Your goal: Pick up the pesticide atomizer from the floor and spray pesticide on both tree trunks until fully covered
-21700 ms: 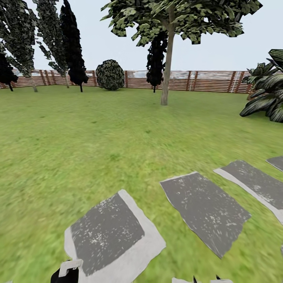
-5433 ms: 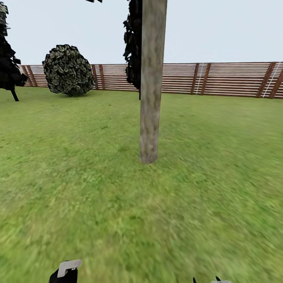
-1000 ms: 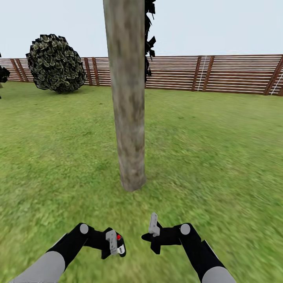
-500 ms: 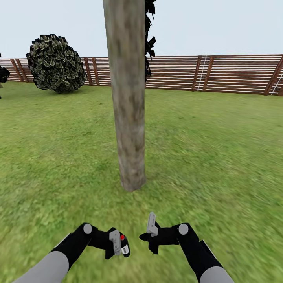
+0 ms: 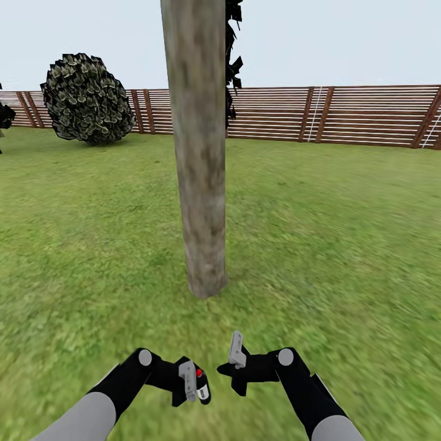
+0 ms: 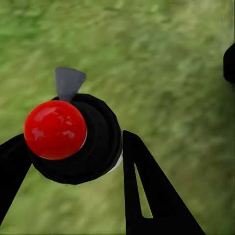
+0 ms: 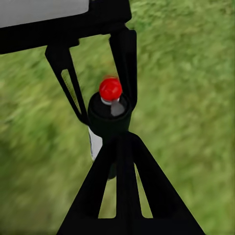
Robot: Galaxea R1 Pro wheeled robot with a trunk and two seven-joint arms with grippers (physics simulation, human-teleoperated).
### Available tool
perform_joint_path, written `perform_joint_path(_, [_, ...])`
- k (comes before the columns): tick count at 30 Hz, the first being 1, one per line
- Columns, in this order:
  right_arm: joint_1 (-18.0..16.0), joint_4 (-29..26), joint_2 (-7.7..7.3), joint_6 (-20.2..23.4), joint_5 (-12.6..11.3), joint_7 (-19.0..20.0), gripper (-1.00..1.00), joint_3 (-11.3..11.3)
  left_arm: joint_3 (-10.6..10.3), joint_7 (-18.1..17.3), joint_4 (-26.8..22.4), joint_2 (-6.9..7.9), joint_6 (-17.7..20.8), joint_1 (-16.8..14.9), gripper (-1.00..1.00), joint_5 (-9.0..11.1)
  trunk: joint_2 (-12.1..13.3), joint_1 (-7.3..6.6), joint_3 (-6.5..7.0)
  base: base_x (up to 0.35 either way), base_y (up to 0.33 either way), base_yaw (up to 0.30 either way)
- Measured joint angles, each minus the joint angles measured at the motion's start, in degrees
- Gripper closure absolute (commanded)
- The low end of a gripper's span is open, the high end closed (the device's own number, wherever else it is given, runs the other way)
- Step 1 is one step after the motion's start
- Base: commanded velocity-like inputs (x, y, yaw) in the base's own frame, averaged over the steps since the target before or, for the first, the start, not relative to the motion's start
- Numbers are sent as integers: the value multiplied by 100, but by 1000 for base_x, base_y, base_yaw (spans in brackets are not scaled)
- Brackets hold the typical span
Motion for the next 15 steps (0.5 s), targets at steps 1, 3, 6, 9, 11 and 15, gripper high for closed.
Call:
perform_joint_path(1, [0, 0, 0, 0, 0, 1, 100, 0, 0, -7, 0, -6, -6, 3, 100, -2, 0, 0, 0, 0, 0, 0])
perform_joint_path(3, [0, 0, 0, 0, 0, 3, 100, 0, 0, -15, 0, -11, -16, 10, 100, -4, 0, 0, 0, 0, 0, 0])
perform_joint_path(6, [0, 8, 0, 0, 2, 4, 100, 0, -6, -26, 0, -43, -34, 19, 100, -2, 0, 0, 0, 0, 0, 0])
perform_joint_path(9, [0, 9, 0, 0, 0, 3, 100, 0, -57, -28, 0, -70, -36, 22, 100, -4, 0, 0, 0, 0, 0, 0])
perform_joint_path(11, [0, 9, 0, 0, 2, 3, 100, 0, -188, -29, 0, -77, -37, 20, 100, 0, 0, 0, 0, 0, 0, 0])
perform_joint_path(15, [0, 9, 0, 0, 7, 4, 100, 0, -290, -29, 0, -109, -36, 18, 100, 3, 0, 0, 0, 0, 0, 0])
